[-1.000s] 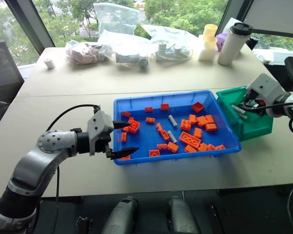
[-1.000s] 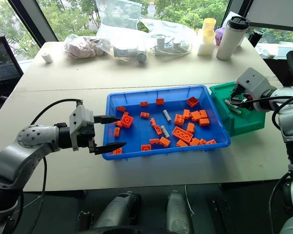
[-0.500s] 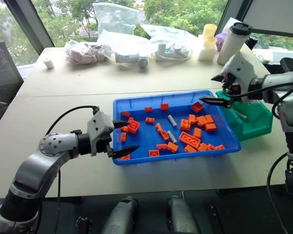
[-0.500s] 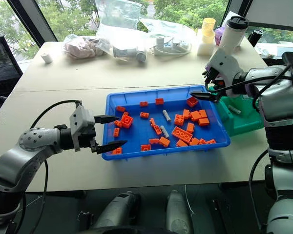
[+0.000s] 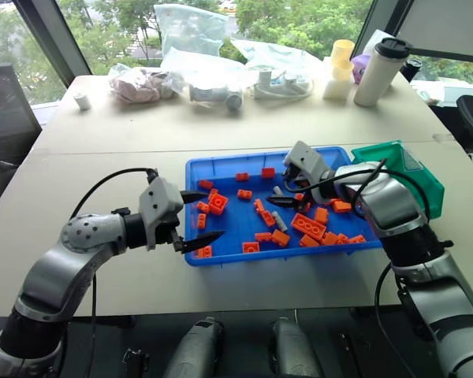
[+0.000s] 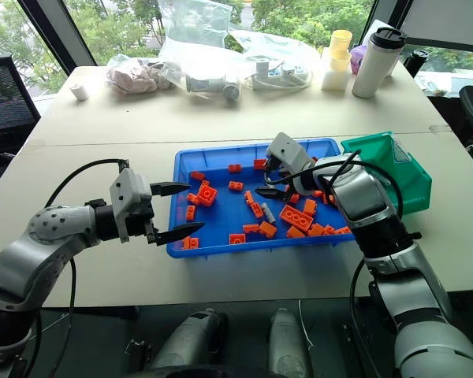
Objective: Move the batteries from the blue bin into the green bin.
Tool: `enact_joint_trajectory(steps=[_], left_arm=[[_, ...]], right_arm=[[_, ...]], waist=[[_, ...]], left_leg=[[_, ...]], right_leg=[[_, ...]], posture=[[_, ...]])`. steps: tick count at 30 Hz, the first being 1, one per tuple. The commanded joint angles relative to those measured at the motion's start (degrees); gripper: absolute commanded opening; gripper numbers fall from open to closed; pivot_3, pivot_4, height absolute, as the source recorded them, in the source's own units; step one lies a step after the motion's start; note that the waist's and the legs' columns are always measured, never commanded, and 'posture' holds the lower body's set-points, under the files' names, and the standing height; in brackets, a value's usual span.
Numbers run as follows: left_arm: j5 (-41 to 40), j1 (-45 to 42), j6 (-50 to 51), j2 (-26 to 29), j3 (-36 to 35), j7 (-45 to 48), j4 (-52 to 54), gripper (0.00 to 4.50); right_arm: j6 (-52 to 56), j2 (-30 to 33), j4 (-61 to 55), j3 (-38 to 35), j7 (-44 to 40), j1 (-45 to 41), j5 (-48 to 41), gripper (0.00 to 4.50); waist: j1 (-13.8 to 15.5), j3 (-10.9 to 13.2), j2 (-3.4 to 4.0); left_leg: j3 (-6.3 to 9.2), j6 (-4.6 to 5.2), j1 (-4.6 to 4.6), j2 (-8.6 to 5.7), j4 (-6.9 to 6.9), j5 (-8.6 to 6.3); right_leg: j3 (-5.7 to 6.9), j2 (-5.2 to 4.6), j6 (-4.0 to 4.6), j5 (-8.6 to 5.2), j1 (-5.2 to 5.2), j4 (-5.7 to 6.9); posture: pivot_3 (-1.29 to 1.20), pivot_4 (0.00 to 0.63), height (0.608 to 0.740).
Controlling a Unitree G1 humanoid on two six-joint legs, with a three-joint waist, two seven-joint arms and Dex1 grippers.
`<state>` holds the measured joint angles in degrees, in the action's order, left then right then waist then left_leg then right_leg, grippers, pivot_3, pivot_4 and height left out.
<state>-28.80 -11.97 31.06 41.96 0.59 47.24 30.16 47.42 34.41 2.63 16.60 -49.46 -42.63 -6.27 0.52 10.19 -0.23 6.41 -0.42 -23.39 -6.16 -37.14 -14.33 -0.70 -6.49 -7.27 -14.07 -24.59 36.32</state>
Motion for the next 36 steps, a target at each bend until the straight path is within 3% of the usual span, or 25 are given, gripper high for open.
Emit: enact_joint_trajectory(steps=[1,7,11,13,17,19,20,23,30,33,36], left_arm=[[-0.7,0.3,0.0,0.9,-2.5,-0.3,2.5,4.50],[-0.3,0.2,0.2,0.5,-1.8,-0.7,2.8,4.50],[0.1,-0.1,0.1,0.4,-1.3,-0.8,2.7,4.50],[0.5,0.0,-0.2,0.6,-1.1,-0.7,2.6,4.50],[0.8,0.0,-0.2,0.5,-1.0,-0.6,2.4,4.50],[0.9,-0.3,-0.2,0.4,-0.8,-0.6,2.3,4.50],[1.0,-0.4,-0.2,0.3,-0.7,-0.7,2.3,4.50],[1.0,-0.8,-0.2,0.1,-0.4,-0.9,2.2,4.50],[1.0,-0.7,-0.4,0.2,-0.3,-1.0,2.2,4.50],[0.8,-0.8,-0.5,0.1,-0.3,-0.9,1.9,4.50],[0.9,-1.3,-1.0,-0.2,0.1,-0.6,0.9,4.50]], right_arm=[[0.0,-0.3,-1.2,-0.5,0.7,-0.5,0.4,4.45],[1.1,-0.8,-0.9,0.0,1.7,0.0,0.7,4.45],[2.1,-1.0,-2.2,0.3,1.9,1.0,0.3,3.18],[2.9,-1.1,-1.9,-0.4,2.6,0.9,0.2,3.18],[2.8,-1.4,-1.3,-0.2,3.2,1.0,0.4,2.14],[2.8,-1.4,-1.2,0.4,3.6,1.1,0.9,1.20],[2.7,-1.5,-1.1,0.6,3.7,1.2,1.0,1.20],[1.7,-1.6,-0.9,1.5,4.4,1.3,2.0,0.12],[3.5,0.9,-4.3,-4.2,4.3,-2.5,0.4,0.01],[5.4,9.6,-4.8,-14.2,4.2,-5.1,-1.0,0.01],[3.0,19.2,-3.9,-16.3,2.1,-1.3,0.2,0.01]], waist=[[-0.1,0.0,0.00],[-0.3,0.0,0.00],[-0.3,0.0,0.00],[-0.3,0.0,0.00],[-0.3,0.0,0.00],[-0.3,0.0,0.00],[-0.3,0.0,0.00],[-0.3,0.0,0.00],[-0.3,0.0,0.00],[0.2,0.1,0.09],[1.4,0.0,0.06]], left_leg=[[0.00,0.00,0.00,0.00,0.00,0.00],[0.00,0.00,0.00,0.02,0.01,0.00],[0.00,0.00,0.00,0.02,0.01,0.00],[0.00,0.00,0.00,0.02,0.01,0.00],[0.00,0.00,0.00,0.01,0.01,0.00],[0.00,0.00,0.00,0.02,0.01,0.00],[0.00,0.00,0.00,0.02,0.01,0.00],[0.00,0.00,0.01,0.02,0.01,0.00],[0.00,0.00,0.01,0.01,0.01,0.00],[0.00,0.01,-0.02,-0.02,0.00,0.00],[0.06,0.07,-0.05,-0.06,0.00,-0.04]], right_leg=[[0.00,0.00,0.00,0.00,0.00,0.00],[0.02,0.03,0.00,0.00,-0.01,0.01],[0.02,0.03,0.00,0.00,-0.01,0.01],[0.02,0.02,0.00,0.00,-0.01,0.01],[0.02,0.03,0.00,0.00,-0.01,0.01],[0.02,0.03,0.00,0.00,-0.01,0.01],[0.02,0.03,0.00,0.00,-0.01,0.01],[0.02,0.03,0.00,0.00,-0.01,0.01],[0.02,0.03,0.00,0.00,0.00,0.01],[0.02,0.01,0.00,0.00,-0.02,0.01],[0.09,-0.01,0.00,0.00,0.07,-0.12]], posture=[[0.00,0.150,0.740],[0.00,0.150,0.740],[0.00,0.150,0.740],[0.00,0.150,0.740],[0.00,0.150,0.740],[0.00,0.150,0.740],[0.00,0.150,0.740],[0.00,0.150,0.740],[0.00,0.150,0.740],[0.00,0.150,0.740],[0.00,0.150,0.740]])
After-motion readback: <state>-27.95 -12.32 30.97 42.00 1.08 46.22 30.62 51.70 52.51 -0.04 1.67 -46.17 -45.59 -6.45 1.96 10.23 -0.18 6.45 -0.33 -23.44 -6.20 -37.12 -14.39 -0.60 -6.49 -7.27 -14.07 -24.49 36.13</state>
